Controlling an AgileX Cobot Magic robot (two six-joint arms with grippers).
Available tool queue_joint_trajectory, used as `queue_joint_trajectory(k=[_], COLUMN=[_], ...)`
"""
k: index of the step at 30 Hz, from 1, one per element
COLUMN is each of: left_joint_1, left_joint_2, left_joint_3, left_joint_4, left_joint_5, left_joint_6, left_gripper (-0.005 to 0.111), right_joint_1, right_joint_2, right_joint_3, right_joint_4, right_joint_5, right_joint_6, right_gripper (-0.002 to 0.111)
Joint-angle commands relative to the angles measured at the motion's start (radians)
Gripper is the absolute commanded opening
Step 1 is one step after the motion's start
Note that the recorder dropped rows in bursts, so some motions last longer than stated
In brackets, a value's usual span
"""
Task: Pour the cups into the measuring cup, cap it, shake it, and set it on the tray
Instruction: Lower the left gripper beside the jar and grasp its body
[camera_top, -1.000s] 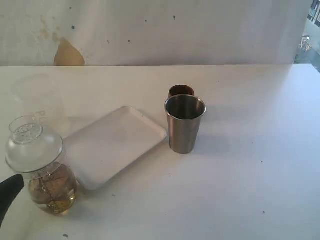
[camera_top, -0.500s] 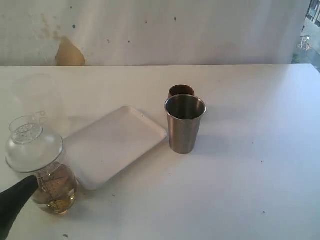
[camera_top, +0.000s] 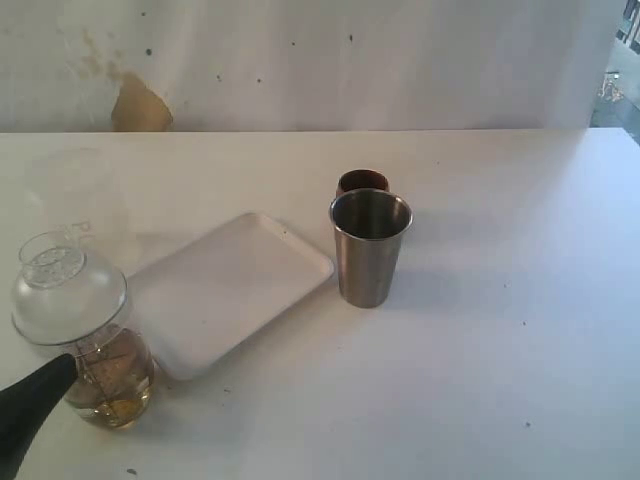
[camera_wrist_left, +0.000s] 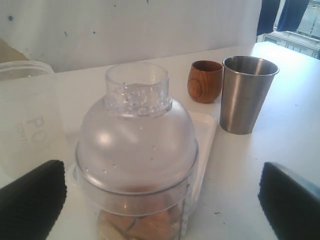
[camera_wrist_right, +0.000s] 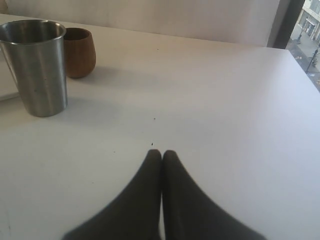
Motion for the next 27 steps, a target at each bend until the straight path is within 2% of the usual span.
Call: queue_joint_trajectory(k=[1, 13, 16, 27], left_joint_1=[-0.004, -0.025, -0.025, -0.025], left_joint_2=[-0.004, -0.027, 0.020, 0.501], left_joint_3=[0.004, 0.004, 0.004, 0.004], left_joint_4=[0.002, 0.000, -0.005, 0.002], left_joint_5=[-0.013, -0.011, -0.024, -0.429], left_joint_6=[0.001, -0.005, -0.005, -0.025], left_gripper=[0.105, 0.105, 0.105, 0.105], right_joint_1=[-0.002, -0.002, -0.002, -0.002], right_joint_2=[-0.006, -0.006, -0.006, -0.006], right_joint_3=[0.004, 0.004, 0.004, 0.004], right_joint_4=[0.001, 0.001, 0.001, 0.001], right_joint_5=[-0.003, -0.003, -0.003, -0.003], right_joint_6=[0.005, 0.005, 0.005, 0.005], right_gripper=[0.000, 0.000, 0.000, 0.000])
